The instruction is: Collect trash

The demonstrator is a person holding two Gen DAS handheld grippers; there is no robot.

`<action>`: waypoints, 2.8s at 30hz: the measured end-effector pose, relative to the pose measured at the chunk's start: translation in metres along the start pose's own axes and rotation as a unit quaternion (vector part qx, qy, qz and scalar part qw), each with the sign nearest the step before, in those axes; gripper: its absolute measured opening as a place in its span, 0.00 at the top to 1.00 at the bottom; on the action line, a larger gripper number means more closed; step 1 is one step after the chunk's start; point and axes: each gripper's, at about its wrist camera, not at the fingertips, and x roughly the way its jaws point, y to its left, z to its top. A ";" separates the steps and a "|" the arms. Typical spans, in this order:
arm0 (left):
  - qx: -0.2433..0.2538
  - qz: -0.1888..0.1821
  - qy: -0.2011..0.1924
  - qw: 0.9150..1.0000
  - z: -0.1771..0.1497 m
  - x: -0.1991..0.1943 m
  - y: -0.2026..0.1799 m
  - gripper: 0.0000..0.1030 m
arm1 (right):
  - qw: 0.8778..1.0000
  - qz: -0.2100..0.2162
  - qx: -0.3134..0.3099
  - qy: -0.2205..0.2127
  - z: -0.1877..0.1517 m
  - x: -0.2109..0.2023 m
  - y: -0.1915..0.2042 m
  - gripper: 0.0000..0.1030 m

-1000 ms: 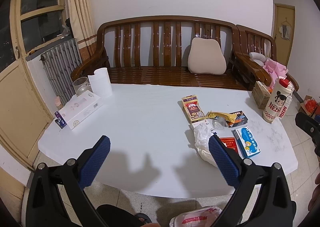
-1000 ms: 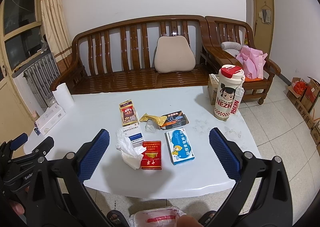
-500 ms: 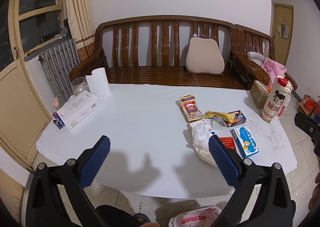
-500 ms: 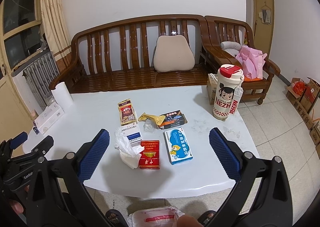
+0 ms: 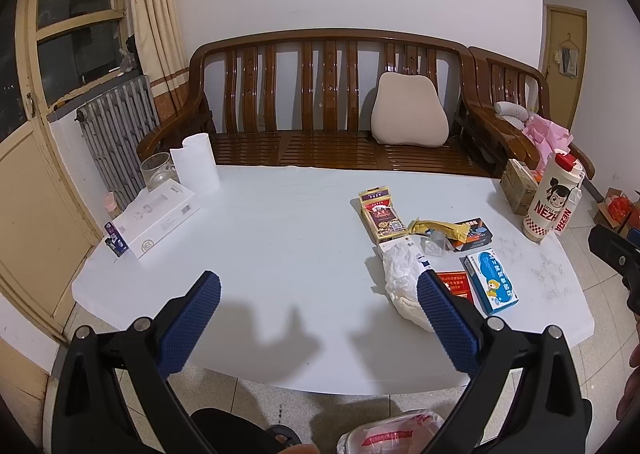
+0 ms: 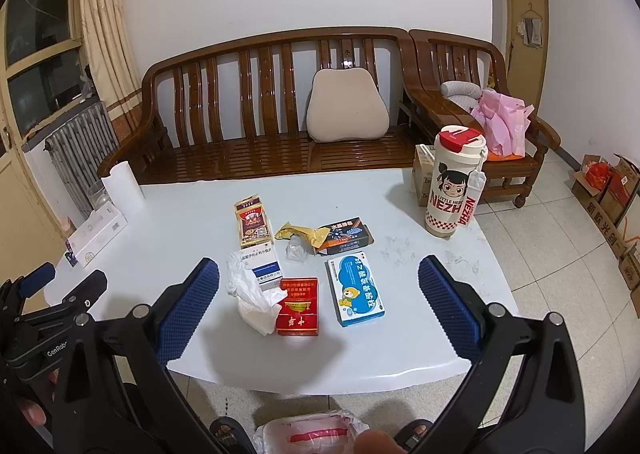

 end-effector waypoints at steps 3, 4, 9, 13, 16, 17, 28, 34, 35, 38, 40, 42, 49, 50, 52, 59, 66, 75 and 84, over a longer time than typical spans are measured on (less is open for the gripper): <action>0.000 0.000 0.000 1.000 -0.001 0.001 -0.001 0.06 | 1.000 0.000 0.000 0.000 0.000 0.000 0.000 0.05; 0.000 0.000 0.000 1.000 -0.001 0.001 -0.001 0.06 | 1.000 0.001 0.000 0.000 0.000 0.000 0.000 0.05; 0.001 -0.001 0.000 1.000 -0.001 0.000 0.000 0.06 | 1.000 0.001 0.000 -0.001 -0.001 0.001 -0.001 0.05; 0.001 -0.001 0.001 1.000 -0.002 0.000 0.000 0.06 | 1.000 0.000 0.000 0.000 -0.002 0.001 -0.001 0.05; 0.002 -0.001 0.001 1.000 -0.002 0.000 0.000 0.06 | 1.000 0.000 0.001 0.000 -0.002 0.001 -0.001 0.05; 0.002 -0.001 0.001 1.000 -0.002 0.000 0.000 0.06 | 1.000 0.000 0.001 0.000 -0.002 0.001 -0.001 0.05; 0.003 -0.003 0.002 1.000 -0.004 0.000 -0.001 0.06 | 1.000 -0.001 0.002 0.000 -0.003 0.001 -0.005 0.05; 0.003 -0.007 0.007 1.000 -0.006 0.004 -0.005 0.06 | 1.000 -0.003 0.002 0.003 -0.004 0.002 -0.008 0.05; 0.002 -0.010 0.011 1.000 -0.007 0.008 -0.006 0.06 | 1.000 -0.005 0.002 0.004 -0.004 0.003 -0.010 0.05; 0.003 -0.023 0.026 0.999 -0.012 0.017 -0.010 0.06 | 1.000 -0.013 0.006 0.013 -0.004 0.009 -0.020 0.05; 0.005 -0.032 0.034 0.999 -0.016 0.024 -0.015 0.06 | 1.000 -0.016 0.006 0.021 -0.004 0.014 -0.025 0.05; 0.009 -0.038 0.039 0.998 -0.019 0.030 -0.021 0.06 | 0.999 -0.019 0.005 0.033 -0.005 0.021 -0.031 0.05; 0.017 -0.070 0.061 0.996 -0.030 0.065 -0.046 0.06 | 0.997 -0.020 -0.004 0.068 -0.010 0.054 -0.044 0.05; 0.019 -0.076 0.065 0.995 -0.031 0.071 -0.050 0.06 | 0.997 -0.020 -0.003 0.073 -0.011 0.061 -0.046 0.05; 0.018 -0.086 0.074 0.993 -0.032 0.084 -0.056 0.06 | 0.996 -0.020 -0.006 0.083 -0.015 0.075 -0.049 0.05; 0.011 -0.093 0.096 0.991 -0.031 0.129 -0.072 0.06 | 0.992 -0.020 -0.039 0.119 -0.027 0.130 -0.052 0.05; -0.005 -0.108 0.123 0.986 -0.033 0.169 -0.080 0.06 | 0.984 -0.025 -0.071 0.159 -0.038 0.181 -0.052 0.05; 0.002 -0.092 0.150 0.984 -0.039 0.201 -0.087 0.07 | 0.977 -0.021 -0.084 0.196 -0.054 0.221 -0.047 0.05; -0.017 -0.113 0.179 0.977 -0.048 0.220 -0.091 0.31 | 0.972 -0.015 -0.083 0.218 -0.062 0.242 -0.044 0.05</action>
